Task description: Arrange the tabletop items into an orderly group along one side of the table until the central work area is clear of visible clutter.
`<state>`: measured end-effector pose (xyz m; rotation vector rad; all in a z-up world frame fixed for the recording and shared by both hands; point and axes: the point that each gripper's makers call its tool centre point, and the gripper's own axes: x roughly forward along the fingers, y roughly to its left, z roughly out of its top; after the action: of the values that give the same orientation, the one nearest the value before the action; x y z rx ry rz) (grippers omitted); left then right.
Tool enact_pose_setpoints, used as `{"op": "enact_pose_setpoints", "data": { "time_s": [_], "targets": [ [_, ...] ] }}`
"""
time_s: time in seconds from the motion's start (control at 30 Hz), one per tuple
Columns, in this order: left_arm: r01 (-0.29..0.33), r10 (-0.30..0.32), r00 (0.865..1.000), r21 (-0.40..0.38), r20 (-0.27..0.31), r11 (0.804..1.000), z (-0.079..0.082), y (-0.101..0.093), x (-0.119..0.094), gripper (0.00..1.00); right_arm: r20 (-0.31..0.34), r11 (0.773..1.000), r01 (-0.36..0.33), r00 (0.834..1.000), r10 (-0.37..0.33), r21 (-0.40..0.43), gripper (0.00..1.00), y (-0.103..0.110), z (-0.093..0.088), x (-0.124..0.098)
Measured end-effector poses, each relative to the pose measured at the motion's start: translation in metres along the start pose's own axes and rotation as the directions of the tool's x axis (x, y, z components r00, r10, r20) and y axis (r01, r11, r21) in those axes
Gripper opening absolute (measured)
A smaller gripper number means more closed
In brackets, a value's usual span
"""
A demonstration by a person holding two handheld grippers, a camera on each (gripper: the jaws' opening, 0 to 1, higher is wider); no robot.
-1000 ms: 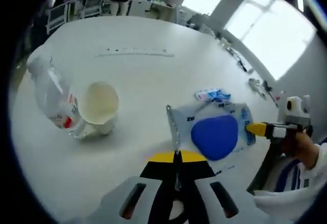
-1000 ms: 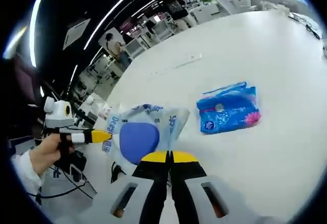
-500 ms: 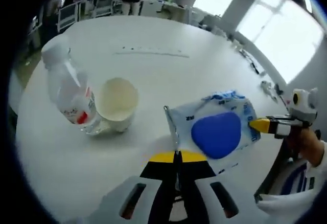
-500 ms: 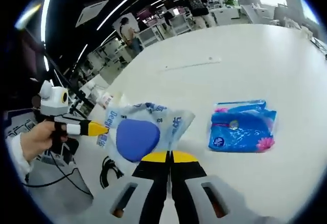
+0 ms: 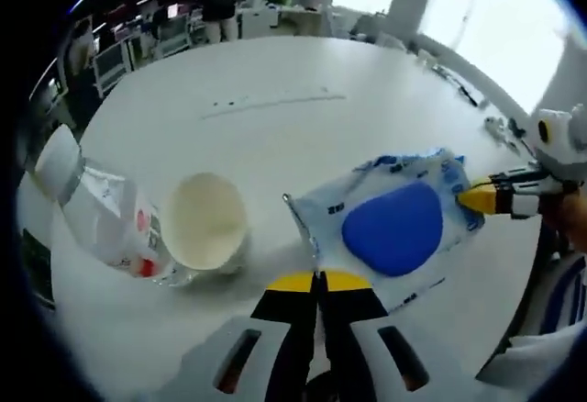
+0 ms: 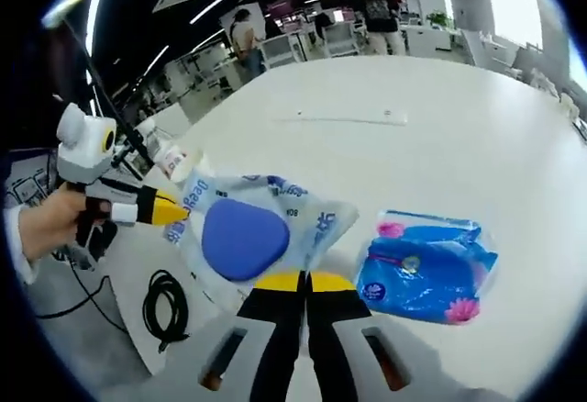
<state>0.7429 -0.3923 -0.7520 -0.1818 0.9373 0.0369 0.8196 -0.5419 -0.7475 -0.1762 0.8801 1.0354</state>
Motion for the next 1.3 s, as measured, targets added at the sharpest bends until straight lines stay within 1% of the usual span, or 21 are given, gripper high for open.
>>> {"op": "enact_pose_setpoints", "data": {
  "time_s": [0.07,0.1,0.13,0.23,0.3,0.37,0.43,0.5,0.63,0.77,0.87,0.97,1.0,1.1,1.17,1.3],
  "targets": [
    [-0.004,0.004,1.0,0.009,-0.004,1.0,0.001,0.003,0.004,0.0,-0.011,1.0,0.007,1.0,-0.008,-0.029,0.0,-0.002,0.001,0.005],
    [0.001,-0.001,1.0,0.021,-0.017,1.0,-0.001,0.004,0.007,0.0,-0.018,0.999,0.01,1.0,-0.011,-0.043,0.0,-0.003,0.001,0.006],
    [-0.003,0.003,1.0,0.027,-0.019,1.0,-0.002,0.006,0.009,0.0,-0.027,0.999,0.008,1.0,-0.01,-0.053,0.0,-0.005,-0.001,0.013],
    [-0.012,0.013,1.0,0.024,-0.021,1.0,-0.002,0.011,0.013,0.0,-0.037,0.999,0.0,0.999,-0.002,-0.047,0.0,-0.005,-0.002,0.019],
    [-0.02,0.021,1.0,0.022,-0.019,1.0,-0.001,0.014,0.014,0.0,-0.042,0.998,0.0,0.999,-0.003,-0.064,0.0,-0.007,-0.001,0.024],
    [-0.033,0.034,0.999,0.035,-0.017,0.999,0.0,0.017,0.017,0.0,-0.057,0.996,0.001,0.998,-0.006,-0.09,0.0,-0.009,-0.001,0.032],
    [-0.04,0.041,0.999,0.048,-0.021,0.998,0.001,0.02,0.02,0.0,-0.082,0.992,0.0,0.997,-0.01,-0.123,0.0,-0.01,-0.003,0.033],
    [-0.052,0.054,0.998,0.062,-0.03,0.997,-0.001,0.024,0.024,0.0,-0.085,0.992,-0.003,0.996,-0.008,-0.125,0.0,-0.011,-0.004,0.044],
    [-0.055,0.058,0.998,0.072,-0.033,0.996,-0.004,0.024,0.028,0.0,-0.088,0.99,0.01,0.996,-0.023,-0.141,0.0,-0.014,-0.003,0.044],
    [-0.069,0.074,0.996,0.104,-0.04,0.992,-0.004,0.026,0.033,0.0,-0.105,0.993,0.0,0.994,-0.013,-0.118,0.0,-0.016,-0.005,0.051],
    [-0.066,0.07,0.997,0.095,-0.036,0.993,-0.003,0.026,0.035,0.0,-0.114,0.994,0.013,0.993,-0.025,-0.11,0.0,-0.02,-0.009,0.052],
    [-0.071,0.076,0.996,0.115,-0.041,0.991,-0.003,0.028,0.04,0.0,-0.115,0.995,0.012,0.993,-0.024,-0.103,0.0,-0.018,-0.011,0.052],
    [-0.072,0.077,0.996,0.115,-0.041,0.991,-0.003,0.029,0.04,0.0,-0.116,0.995,0.011,0.993,-0.023,-0.103,0.0,-0.019,-0.01,0.053],
    [-0.061,0.065,0.997,0.079,-0.045,0.995,-0.005,0.03,0.043,0.0,-0.127,0.997,0.017,0.991,-0.027,-0.077,0.0,-0.024,-0.01,0.056],
    [-0.064,0.068,0.997,0.085,-0.046,0.994,-0.006,0.03,0.045,0.0,-0.13,0.997,0.015,0.991,-0.025,-0.078,0.0,-0.027,-0.009,0.06],
    [-0.061,0.065,0.997,0.087,-0.052,0.994,-0.008,0.031,0.048,0.0,-0.132,0.998,0.014,0.991,-0.023,-0.065,0.0,-0.027,-0.01,0.061]
  ]
}}
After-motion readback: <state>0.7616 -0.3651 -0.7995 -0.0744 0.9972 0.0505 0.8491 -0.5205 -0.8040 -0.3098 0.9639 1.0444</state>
